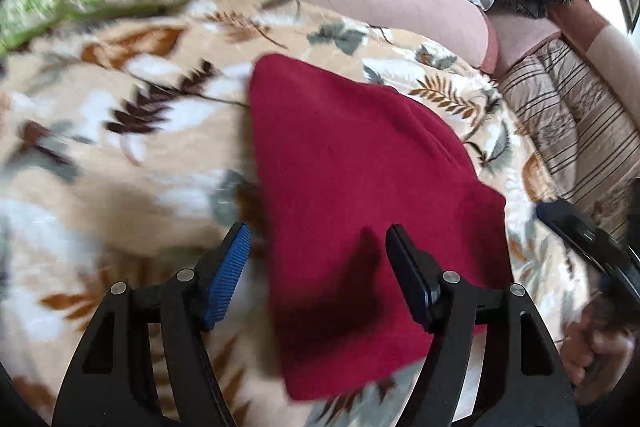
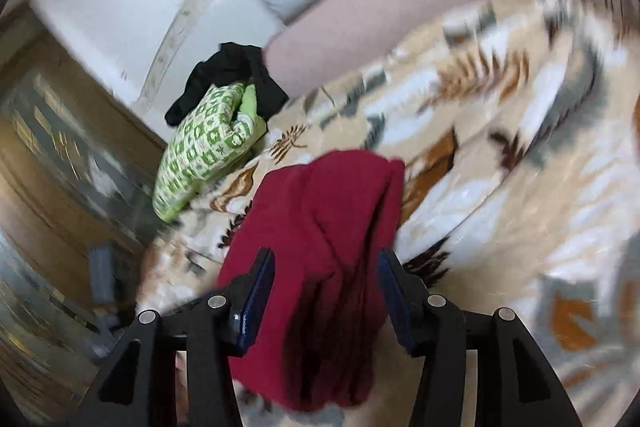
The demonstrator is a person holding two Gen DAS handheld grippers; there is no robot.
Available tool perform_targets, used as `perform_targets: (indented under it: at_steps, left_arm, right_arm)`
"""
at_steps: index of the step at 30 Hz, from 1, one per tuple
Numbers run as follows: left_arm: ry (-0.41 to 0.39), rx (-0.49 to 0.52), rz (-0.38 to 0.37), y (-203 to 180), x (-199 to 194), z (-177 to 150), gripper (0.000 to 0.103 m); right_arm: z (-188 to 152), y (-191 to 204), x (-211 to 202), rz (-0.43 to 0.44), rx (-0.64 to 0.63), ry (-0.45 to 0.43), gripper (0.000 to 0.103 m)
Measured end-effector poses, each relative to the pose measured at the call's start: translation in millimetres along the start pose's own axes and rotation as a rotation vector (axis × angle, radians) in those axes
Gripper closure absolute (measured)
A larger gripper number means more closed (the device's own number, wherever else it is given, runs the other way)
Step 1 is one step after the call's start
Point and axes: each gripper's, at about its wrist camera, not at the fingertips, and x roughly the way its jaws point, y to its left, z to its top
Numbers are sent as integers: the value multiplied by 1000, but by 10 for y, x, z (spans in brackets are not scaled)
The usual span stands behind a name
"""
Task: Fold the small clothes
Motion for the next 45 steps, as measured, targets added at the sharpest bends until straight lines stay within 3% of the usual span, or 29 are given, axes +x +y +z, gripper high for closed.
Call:
perform_targets:
  at_steps: [3,6,12,16,18,25,29,45]
  left_arm:
    - [1,50,76,-71,-229,-175,32]
    - [-15,100,169,-145,-450,-438,32]
    - [-27,128,273,-228,-696,-969,32]
    - [-25,120,262,-268,-783,-1203,31]
    - [-38,113,259,-294,-833,-1270,19]
    - [-54,96,245,-301,-885,-1290,15]
    - [-46,64,205,-286,-872,-1304,1]
    - [-38,81,192,-290,-699,-1466,1]
  right_arm:
    - [-190,372,-281,-56,-162,-28,52]
    - [-544,688,-475,-178,-299,-26,52]
    - [-1004,942,-888,-234,-357,-84,51]
    - [-1199,976,-1086,-254,-314,-125,49]
    - [-1247,1014,-1110,-256,-314,-128,48]
    - [-1310,1089,-1089,-280,-355,-111,47]
    - [-1295,1055,-1072,-284,-340,-110,47]
    - [-1289,1032,-911,-318,-338,-77,47]
